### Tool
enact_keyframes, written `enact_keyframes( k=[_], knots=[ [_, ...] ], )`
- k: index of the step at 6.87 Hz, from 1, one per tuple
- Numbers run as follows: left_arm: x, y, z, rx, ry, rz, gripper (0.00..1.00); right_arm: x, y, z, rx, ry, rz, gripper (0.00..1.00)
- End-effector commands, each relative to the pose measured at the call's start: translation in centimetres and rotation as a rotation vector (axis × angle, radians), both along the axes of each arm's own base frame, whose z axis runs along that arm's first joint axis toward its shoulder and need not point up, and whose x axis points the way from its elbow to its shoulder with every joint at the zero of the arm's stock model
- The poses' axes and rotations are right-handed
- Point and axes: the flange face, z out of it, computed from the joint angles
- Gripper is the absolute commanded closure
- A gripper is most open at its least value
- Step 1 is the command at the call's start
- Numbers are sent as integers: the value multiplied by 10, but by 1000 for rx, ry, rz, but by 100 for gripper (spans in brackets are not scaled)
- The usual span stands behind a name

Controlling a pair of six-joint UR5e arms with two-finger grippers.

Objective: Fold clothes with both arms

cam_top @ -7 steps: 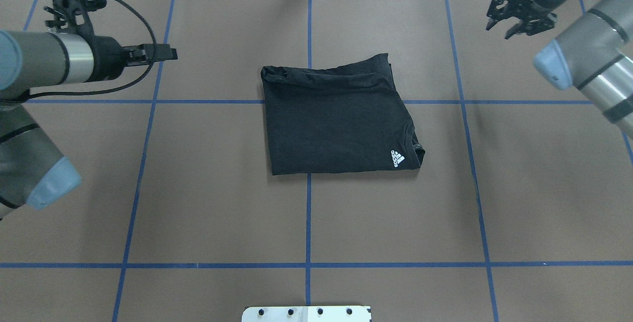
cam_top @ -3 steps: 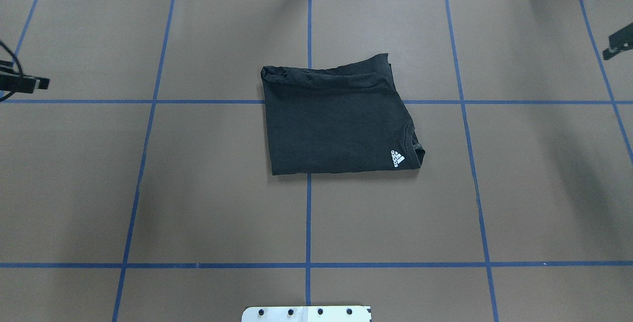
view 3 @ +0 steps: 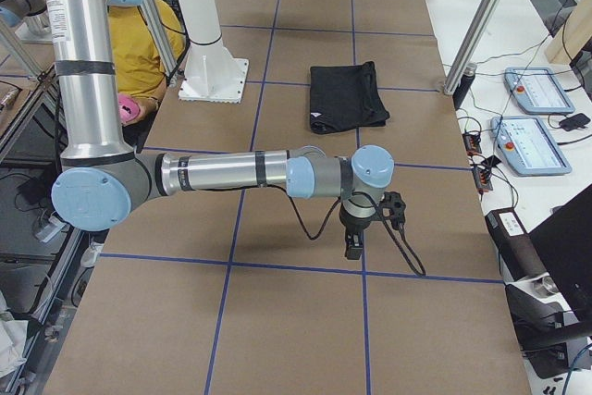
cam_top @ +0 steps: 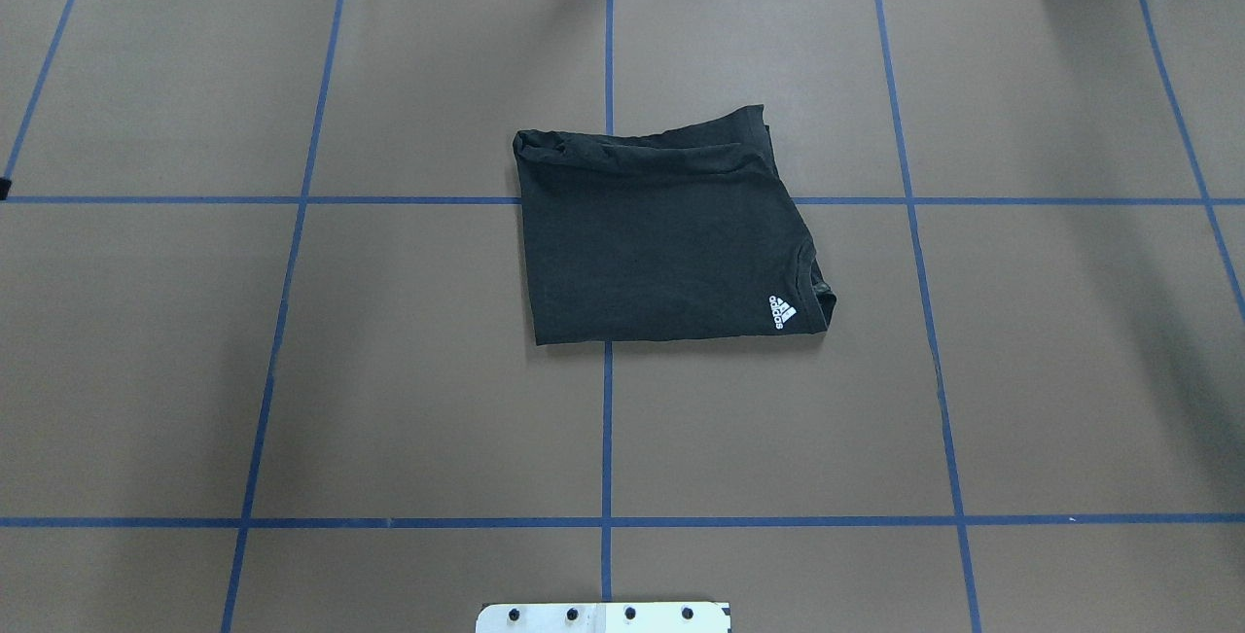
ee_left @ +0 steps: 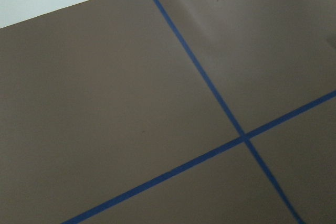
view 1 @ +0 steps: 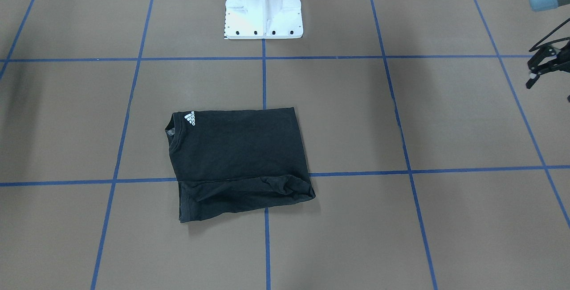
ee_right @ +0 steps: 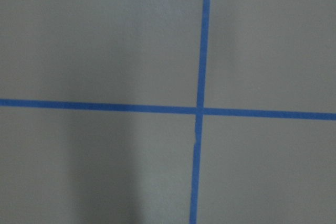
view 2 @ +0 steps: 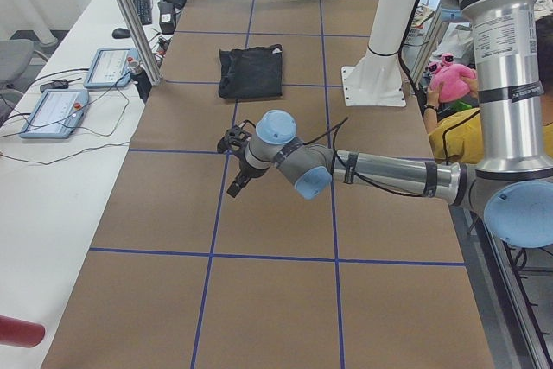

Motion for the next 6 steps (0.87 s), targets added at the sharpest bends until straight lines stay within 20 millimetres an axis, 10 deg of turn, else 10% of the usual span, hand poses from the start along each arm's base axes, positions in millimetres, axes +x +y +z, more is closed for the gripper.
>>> enact_keyframes(
  k=[1,6],
  knots=[
    [-19,-20,14,-153,-82,32,1,15,18,13,-18,0,7,0],
    [-25,-6,46,-260,-89,21,1,11,60,-21,-61,-14,-6,0]
  ],
)
